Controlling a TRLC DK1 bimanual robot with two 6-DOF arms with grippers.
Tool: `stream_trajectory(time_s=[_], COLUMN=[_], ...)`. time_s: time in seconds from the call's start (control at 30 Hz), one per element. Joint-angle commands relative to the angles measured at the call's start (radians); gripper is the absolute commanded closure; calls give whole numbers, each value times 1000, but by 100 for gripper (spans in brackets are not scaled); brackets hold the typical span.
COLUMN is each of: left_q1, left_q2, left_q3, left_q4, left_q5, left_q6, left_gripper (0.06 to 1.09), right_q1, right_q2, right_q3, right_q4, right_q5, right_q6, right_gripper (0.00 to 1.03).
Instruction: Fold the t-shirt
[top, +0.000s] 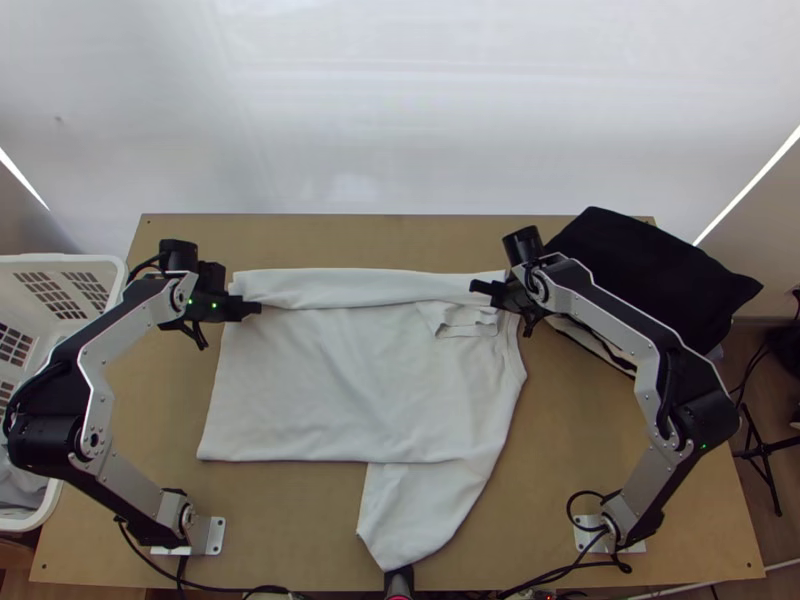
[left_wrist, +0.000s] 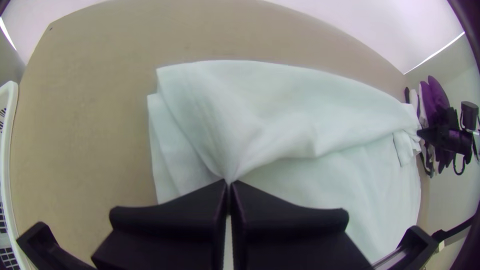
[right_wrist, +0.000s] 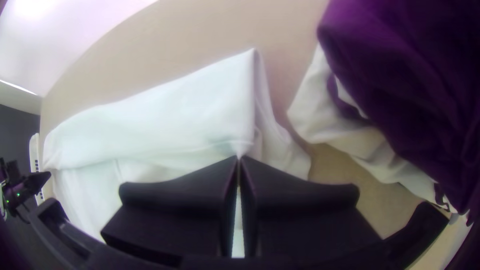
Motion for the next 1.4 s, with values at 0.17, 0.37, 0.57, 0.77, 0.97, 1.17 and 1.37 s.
stream_trajectory(time_s=[0.17,0.37,0.57,0.77,0.97,1.17,1.37], left_q1=[11,16,59,99,86,50,33], left_q2=[-17,-14,-23,-69,-120,-155,-180], left_q3=[-31,7,33,30,22,27,45], left_q4=[29,14,-6,-15,-31,-49,-67], left_q5=[-2,-26,-36,-34,-34,-34,-42], left_q6=[28,52,48,32,25,12,-17], left_gripper=[89,13,10,10,10,10,10], right_q1=[11,17,47,113,280,496,623], right_q2=[17,-45,-286,-563,-760,-757,-706], right_q3=[-26,-38,-56,-302,-613,-598,-593], right_q4=[-2,-28,-195,-318,-278,-307,-398], right_q5=[10,12,10,-51,-86,-95,-149], right_q6=[-33,-38,68,349,409,438,514], right_gripper=[58,4,4,8,10,10,10])
